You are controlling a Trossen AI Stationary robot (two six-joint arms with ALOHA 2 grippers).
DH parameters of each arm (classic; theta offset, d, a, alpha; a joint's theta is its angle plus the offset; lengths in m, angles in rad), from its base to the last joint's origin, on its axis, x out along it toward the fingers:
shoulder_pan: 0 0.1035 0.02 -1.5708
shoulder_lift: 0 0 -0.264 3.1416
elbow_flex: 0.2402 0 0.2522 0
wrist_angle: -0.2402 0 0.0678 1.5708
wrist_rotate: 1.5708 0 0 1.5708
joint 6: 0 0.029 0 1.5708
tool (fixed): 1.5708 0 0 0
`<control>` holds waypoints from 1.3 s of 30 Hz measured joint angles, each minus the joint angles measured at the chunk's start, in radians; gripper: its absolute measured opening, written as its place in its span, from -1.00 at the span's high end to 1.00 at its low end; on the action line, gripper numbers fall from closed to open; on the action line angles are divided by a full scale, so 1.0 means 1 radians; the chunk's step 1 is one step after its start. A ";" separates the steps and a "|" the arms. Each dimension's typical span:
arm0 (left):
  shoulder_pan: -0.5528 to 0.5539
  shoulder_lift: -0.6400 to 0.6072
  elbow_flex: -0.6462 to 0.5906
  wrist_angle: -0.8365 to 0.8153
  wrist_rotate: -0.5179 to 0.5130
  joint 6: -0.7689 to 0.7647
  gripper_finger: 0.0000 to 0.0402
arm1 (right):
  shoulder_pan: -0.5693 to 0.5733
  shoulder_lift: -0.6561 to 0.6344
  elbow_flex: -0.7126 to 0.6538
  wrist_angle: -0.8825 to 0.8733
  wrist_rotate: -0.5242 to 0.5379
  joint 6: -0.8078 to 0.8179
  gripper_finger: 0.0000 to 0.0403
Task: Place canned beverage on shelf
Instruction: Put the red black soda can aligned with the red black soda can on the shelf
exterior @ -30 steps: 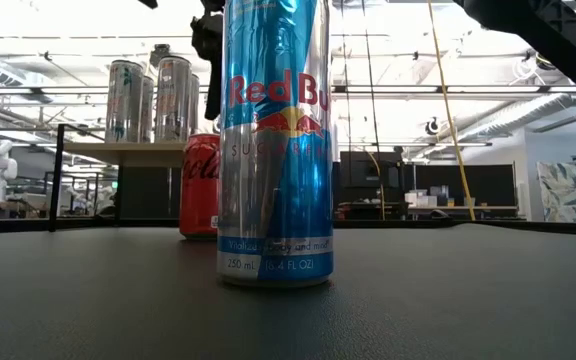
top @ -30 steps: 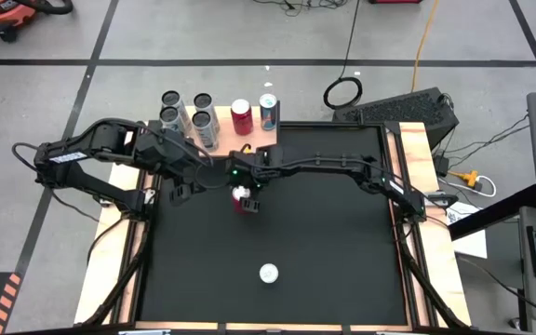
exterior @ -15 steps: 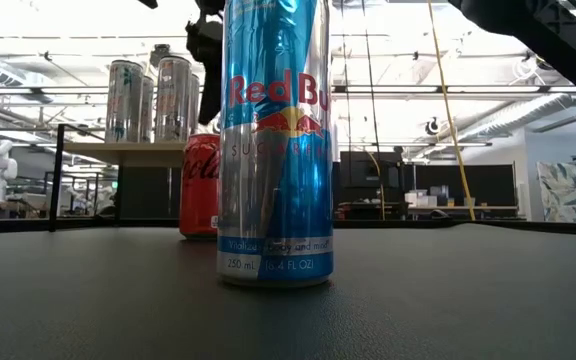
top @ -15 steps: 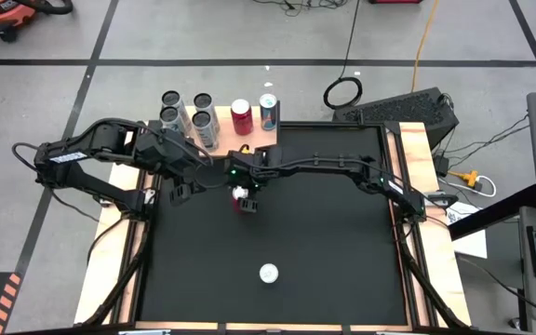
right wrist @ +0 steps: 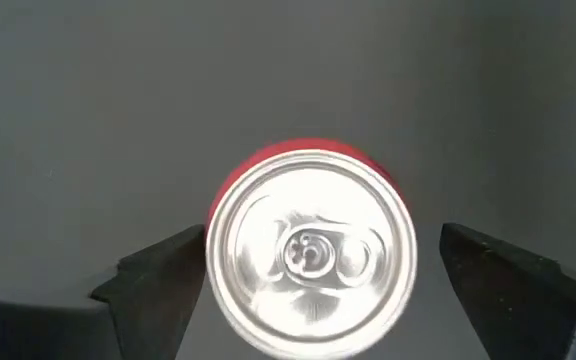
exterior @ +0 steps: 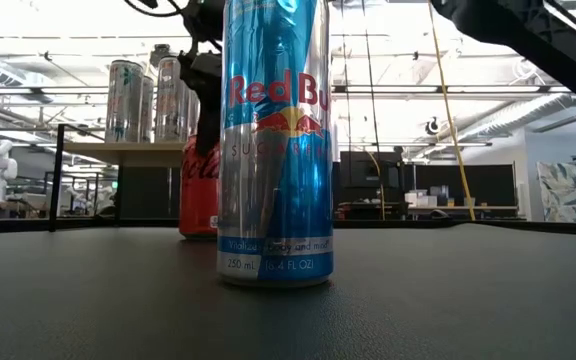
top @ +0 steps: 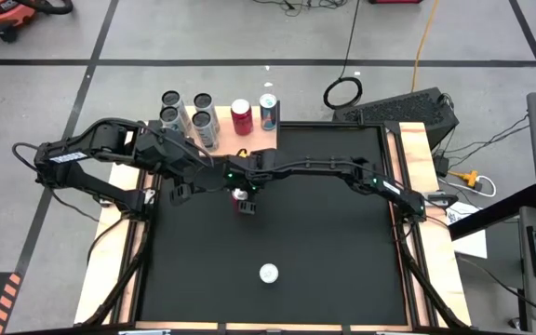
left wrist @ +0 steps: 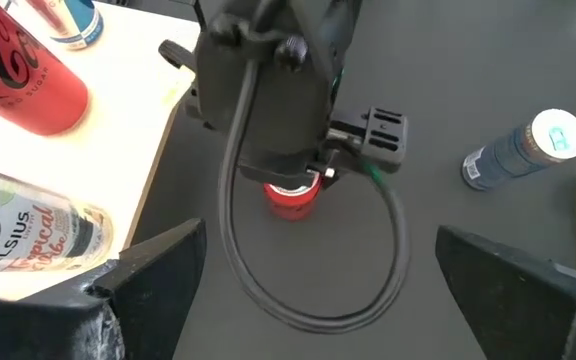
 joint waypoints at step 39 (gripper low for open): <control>0.000 0.000 0.000 0.000 0.000 0.000 -0.95 | -0.004 -0.042 -0.002 -0.110 0.066 0.010 -0.28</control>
